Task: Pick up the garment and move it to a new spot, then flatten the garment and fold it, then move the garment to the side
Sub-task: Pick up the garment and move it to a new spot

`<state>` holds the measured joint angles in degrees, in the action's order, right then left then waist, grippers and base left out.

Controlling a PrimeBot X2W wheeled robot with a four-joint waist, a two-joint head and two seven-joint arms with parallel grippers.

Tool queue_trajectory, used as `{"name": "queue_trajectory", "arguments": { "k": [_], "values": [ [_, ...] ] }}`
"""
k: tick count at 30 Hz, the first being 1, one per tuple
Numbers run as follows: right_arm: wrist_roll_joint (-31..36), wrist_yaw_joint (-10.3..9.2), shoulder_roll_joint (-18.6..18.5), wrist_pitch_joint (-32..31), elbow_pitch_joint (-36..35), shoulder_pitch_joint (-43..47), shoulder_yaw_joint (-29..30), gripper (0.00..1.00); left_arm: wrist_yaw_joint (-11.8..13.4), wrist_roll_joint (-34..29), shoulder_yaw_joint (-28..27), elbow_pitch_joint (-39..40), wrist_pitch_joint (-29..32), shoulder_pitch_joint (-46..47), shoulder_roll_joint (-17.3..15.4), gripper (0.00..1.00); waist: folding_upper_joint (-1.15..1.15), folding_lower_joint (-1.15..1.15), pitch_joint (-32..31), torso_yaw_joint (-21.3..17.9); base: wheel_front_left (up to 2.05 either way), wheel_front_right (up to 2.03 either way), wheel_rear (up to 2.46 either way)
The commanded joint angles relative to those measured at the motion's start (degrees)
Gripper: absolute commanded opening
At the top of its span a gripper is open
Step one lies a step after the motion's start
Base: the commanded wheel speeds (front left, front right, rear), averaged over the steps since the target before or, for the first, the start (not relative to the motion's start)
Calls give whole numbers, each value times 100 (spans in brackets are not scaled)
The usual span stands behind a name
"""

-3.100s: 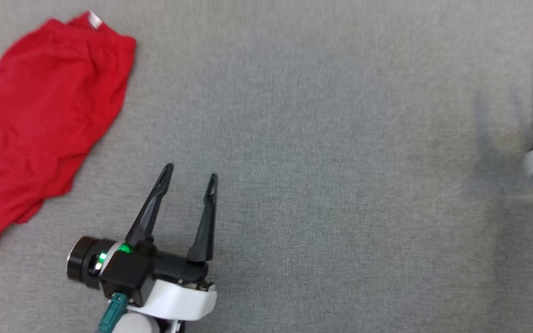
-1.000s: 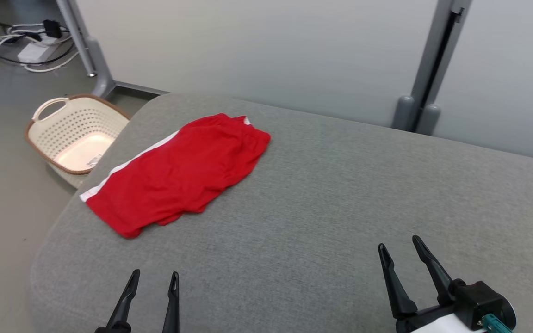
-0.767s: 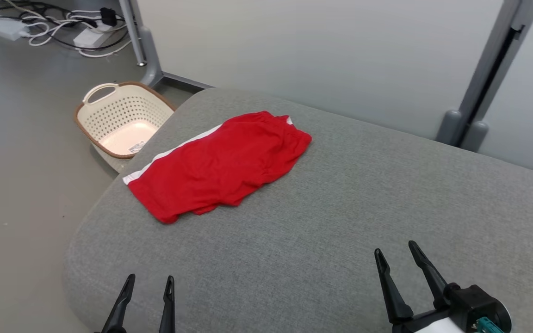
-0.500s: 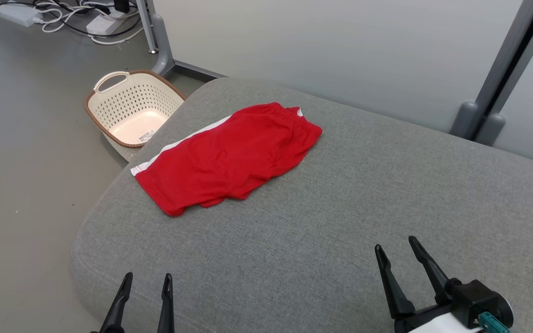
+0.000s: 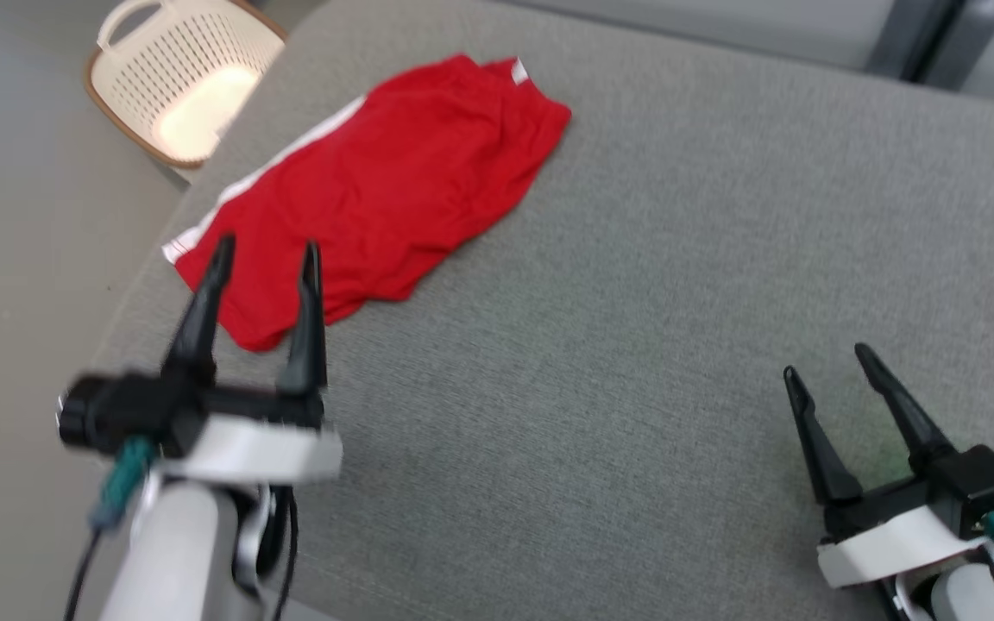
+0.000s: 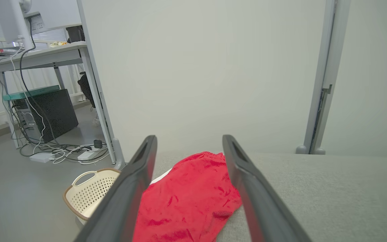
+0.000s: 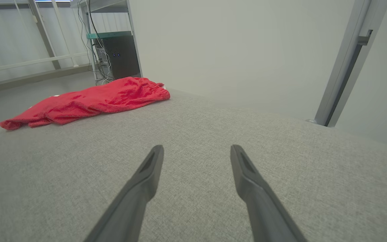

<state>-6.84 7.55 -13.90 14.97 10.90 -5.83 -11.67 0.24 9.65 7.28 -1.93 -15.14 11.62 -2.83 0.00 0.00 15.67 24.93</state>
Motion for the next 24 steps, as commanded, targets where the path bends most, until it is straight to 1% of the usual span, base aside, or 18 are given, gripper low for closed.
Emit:
{"name": "queue_trajectory", "arguments": {
  "k": [1, 4, 6, 8, 10, 14, 15, 16, 18, 22, 23, 24],
  "values": [
    [52, -13, -104, 30, -45, -138, 17, 100, -79, 13, -59, -266, 1, 471, -14, 100, 0, 0, 705, -238, 0, 0, 0],
    [102, -13, -268, 30, -112, -273, 36, 100, -266, 104, -74, -1216, 1, 1515, -16, 100, 0, 0, 985, -378, 0, 0, 0],
    [96, -14, -325, 30, -177, -357, 63, 100, -478, 383, -107, -1874, 10, 2261, -19, 100, 0, 0, 1136, -522, 0, 0, 0],
    [104, -14, -368, 17, -193, -303, 93, 100, -599, 548, -106, -2585, 156, 2889, -50, 100, 0, 0, 1187, -643, 0, 0, 0],
    [118, -14, -403, 12, -181, -120, 46, 100, -666, 759, -111, -3341, 364, 3419, -60, 100, 0, 0, 1130, -763, 0, 0, 0],
    [110, -14, -418, 11, -306, -83, -41, 100, -739, 1320, -244, -4483, 863, 4305, -55, 100, 0, 0, 1219, -1112, 0, 0, 0],
    [119, -14, -420, 12, -357, -113, -1, 100, -754, 1357, -198, -4718, 978, 4475, -61, 100, 0, 0, 1282, -1178, 0, 0, 0],
    [119, -14, -420, 12, -357, -113, -1, 100, -754, 1357, -198, -4718, 978, 4475, -61, 100, 0, 0, 1282, -1178, 0, 0, 0],
    [157, -14, -414, 12, -422, -151, 56, 100, -769, 1437, -124, -5104, 1124, 4723, -90, 100, 0, 0, 1387, -1281, 0, 0, 0],
    [183, -14, -373, 1, -436, -50, 102, 100, -762, 1452, 10, -5748, 1243, 5080, -127, 100, 0, 0, 1462, -1446, 0, 0, 0],
    [198, -14, -359, -4, -450, -30, 89, 100, -747, 1430, 28, -5917, 1271, 5161, -156, 100, 0, 0, 1478, -1485, 0, 0, 0],
    [206, -14, -346, -5, -462, -32, 77, 100, -664, 1385, 46, -6066, 1285, 5234, -202, 100, 0, 0, 1500, -1527, 0, 0, 0]
  ]
}}
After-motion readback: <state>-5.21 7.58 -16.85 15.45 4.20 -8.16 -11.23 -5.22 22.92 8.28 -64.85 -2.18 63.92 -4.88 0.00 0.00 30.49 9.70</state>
